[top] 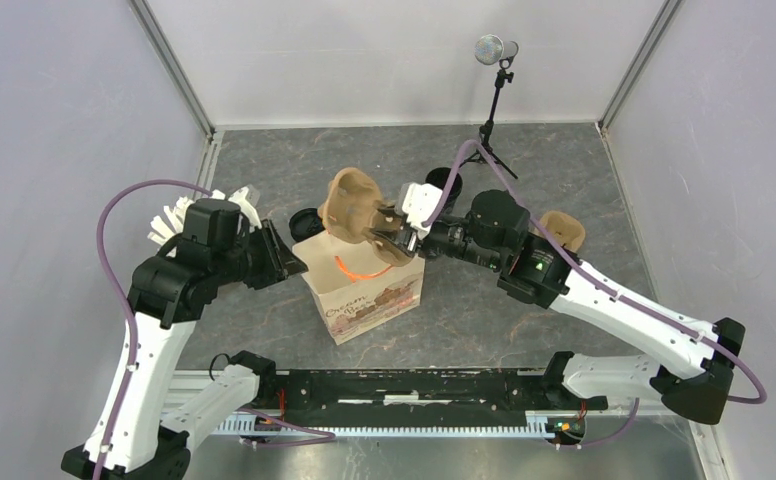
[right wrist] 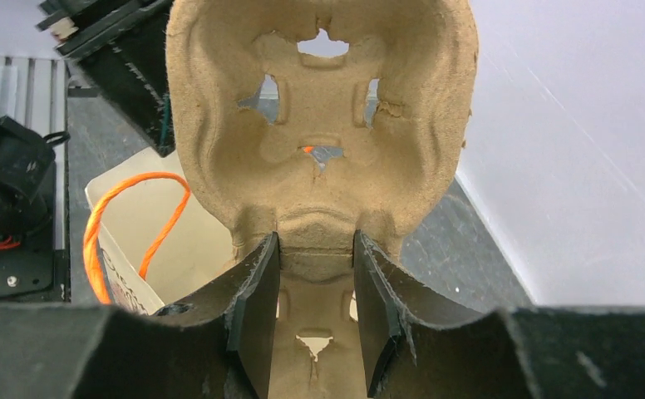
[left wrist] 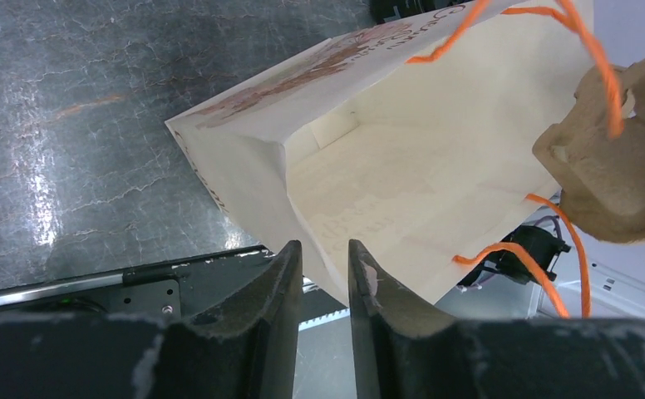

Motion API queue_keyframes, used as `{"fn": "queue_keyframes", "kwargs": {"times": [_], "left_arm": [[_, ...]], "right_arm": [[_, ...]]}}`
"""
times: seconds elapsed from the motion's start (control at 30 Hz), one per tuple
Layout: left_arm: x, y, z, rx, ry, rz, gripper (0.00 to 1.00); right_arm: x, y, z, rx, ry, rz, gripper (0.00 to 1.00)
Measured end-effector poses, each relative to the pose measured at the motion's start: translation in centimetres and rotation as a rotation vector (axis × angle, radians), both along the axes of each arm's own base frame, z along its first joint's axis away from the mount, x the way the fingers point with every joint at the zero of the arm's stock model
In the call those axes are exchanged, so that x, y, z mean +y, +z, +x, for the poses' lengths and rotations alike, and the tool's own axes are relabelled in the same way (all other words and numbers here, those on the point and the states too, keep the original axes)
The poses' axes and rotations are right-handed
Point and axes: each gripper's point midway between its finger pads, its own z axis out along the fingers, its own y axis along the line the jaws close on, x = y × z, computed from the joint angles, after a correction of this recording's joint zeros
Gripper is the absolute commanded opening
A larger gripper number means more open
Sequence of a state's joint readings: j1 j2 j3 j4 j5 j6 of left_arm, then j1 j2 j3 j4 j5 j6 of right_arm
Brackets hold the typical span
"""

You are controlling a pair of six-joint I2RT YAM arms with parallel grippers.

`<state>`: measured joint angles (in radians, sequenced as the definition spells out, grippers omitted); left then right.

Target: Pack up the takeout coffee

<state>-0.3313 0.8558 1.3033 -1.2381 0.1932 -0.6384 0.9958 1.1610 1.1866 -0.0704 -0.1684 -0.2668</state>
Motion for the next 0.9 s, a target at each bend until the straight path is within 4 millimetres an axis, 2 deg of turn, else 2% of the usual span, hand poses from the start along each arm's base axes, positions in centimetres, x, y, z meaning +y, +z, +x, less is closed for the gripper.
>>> {"fn": "queue_keyframes", "kwargs": {"times": [0.3, 0.4, 0.67, 0.77, 0.9], "left_arm": [[-0.1, 0.0, 0.2, -0.001, 0.000, 0.000, 0.16], [-0.1, 0.0, 0.2, -0.002, -0.001, -0.001, 0.14], [-0.7, 0.5, 0.1, -0.020, -0.060, -0.011, 0.19], [-0.8, 0.5, 0.0, -0.026, -0.081, -0.007, 0.22], [-1.0, 0.6, -0.2, -0.027, -0.096, -0.016, 0.30]], "right_arm": [[1.7, -0.4, -3.2, -0.106, 0.162, -0.049, 0.40], [2.3, -0.7, -4.6, -0.105, 0.201, -0.064, 0.39], [3.2, 1.1, -6.7, -0.077, 0.246, -0.007, 0.37], [3.2, 1.4, -6.6, -0.074, 0.232, 0.005, 0.38], [2.8, 1.7, -5.3, -0.093, 0.155, 0.020, 0.39]]}}
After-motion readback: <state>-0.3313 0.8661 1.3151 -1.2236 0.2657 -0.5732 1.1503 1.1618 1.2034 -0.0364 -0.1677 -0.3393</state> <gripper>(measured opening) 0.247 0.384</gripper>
